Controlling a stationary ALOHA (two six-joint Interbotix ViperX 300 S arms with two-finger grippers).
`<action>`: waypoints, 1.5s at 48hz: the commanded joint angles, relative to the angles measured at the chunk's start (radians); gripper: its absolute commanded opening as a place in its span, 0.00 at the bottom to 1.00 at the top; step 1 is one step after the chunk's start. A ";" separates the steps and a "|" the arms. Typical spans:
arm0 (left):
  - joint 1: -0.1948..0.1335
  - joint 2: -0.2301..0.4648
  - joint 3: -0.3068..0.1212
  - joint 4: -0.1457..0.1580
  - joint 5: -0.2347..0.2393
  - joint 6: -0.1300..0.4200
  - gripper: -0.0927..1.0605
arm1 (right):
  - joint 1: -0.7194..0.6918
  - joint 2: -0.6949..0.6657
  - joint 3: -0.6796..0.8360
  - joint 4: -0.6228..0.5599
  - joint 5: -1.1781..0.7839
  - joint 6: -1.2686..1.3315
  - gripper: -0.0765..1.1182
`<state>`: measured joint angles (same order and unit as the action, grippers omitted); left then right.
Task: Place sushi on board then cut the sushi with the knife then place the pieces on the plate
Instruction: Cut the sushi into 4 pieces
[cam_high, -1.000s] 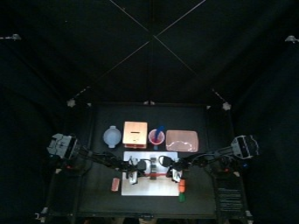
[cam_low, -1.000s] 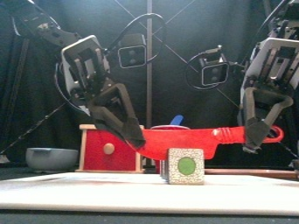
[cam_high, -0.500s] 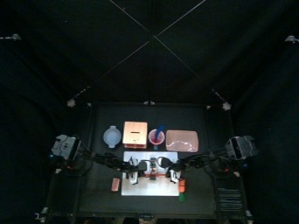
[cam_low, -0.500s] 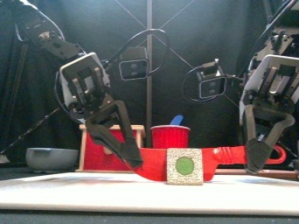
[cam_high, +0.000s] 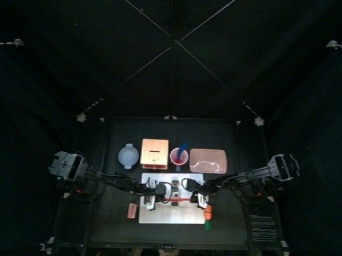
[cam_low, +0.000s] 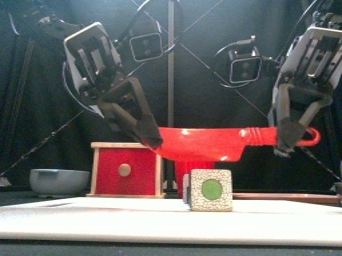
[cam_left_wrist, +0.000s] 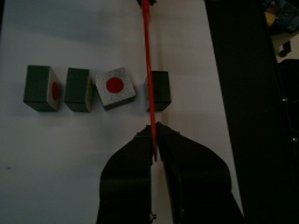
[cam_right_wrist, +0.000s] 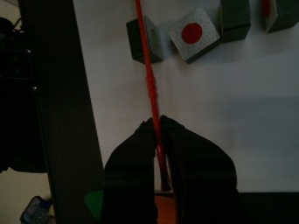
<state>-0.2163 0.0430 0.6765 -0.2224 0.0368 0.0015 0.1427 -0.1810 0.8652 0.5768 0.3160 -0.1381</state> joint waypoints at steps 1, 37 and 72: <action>0.006 -0.054 -0.003 0.048 0.011 0.003 0.46 | -0.018 -0.077 0.000 -0.020 0.031 0.005 0.32; 0.141 -0.100 -0.005 0.164 -0.023 0.003 0.71 | -0.127 -0.219 0.015 -0.087 0.123 0.005 0.32; 0.209 -0.153 0.081 0.160 -0.155 0.002 0.74 | -0.186 -0.718 0.305 -0.009 0.367 0.256 0.32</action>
<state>-0.0123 -0.0951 0.7655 -0.0629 -0.0997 0.0015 -0.0414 -0.8560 1.1689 0.5998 0.6611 0.0675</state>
